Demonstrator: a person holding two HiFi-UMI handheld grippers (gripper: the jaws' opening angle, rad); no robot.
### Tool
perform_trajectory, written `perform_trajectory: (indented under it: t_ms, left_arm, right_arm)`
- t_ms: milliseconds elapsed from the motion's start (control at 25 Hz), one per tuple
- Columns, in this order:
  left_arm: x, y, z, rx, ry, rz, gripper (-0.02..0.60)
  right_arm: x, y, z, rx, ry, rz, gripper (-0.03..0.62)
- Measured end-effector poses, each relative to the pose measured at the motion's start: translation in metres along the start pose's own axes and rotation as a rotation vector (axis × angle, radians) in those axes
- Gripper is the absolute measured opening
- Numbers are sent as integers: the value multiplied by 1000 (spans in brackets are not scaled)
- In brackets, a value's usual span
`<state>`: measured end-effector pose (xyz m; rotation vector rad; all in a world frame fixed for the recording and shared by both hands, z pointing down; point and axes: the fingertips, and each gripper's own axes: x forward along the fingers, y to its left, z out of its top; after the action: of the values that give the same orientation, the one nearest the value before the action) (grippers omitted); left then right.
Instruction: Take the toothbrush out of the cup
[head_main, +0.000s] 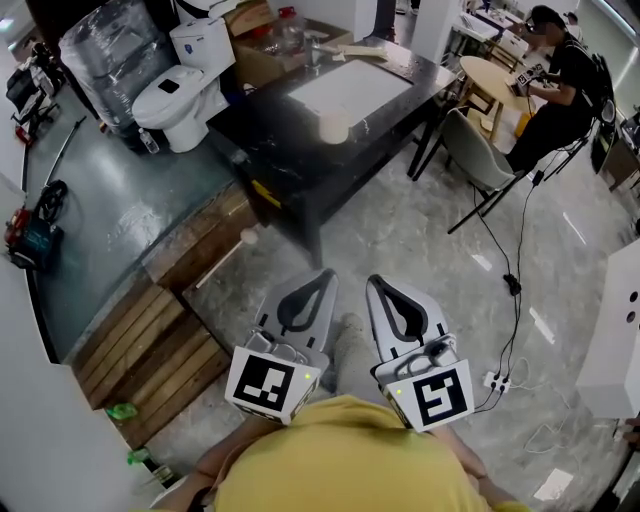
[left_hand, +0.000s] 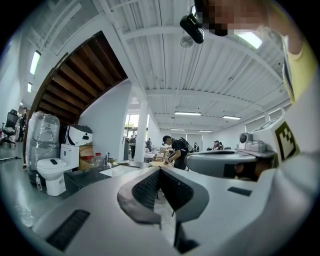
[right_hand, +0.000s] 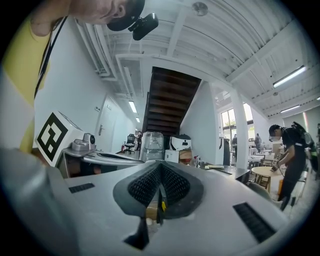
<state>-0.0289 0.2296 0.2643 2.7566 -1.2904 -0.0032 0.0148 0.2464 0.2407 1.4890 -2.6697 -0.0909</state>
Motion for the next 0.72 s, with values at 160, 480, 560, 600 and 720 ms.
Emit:
perform_trajectory:
  t_ms: [160,480,560,600,720]
  left_arm:
    - [8,13,-2,-7,3,13,11]
    - [41,34,4,-4,-1,24,11]
    - [52,39,3,-4,1,25,11]
    - [59,40,4,-7,-1,26,11]
    - [81,48,8,-13,-8,31,11]
  right_arm:
    - [16,-5,-2,-15,18,17,15]
    - [50,-27,-5,-6,13,44,17]
    - [58,-37,-6,5,8,46,15]
    - [62,-43,-7,3,8,51,15]
    - [78,-59,-9,-13,14,73,17]
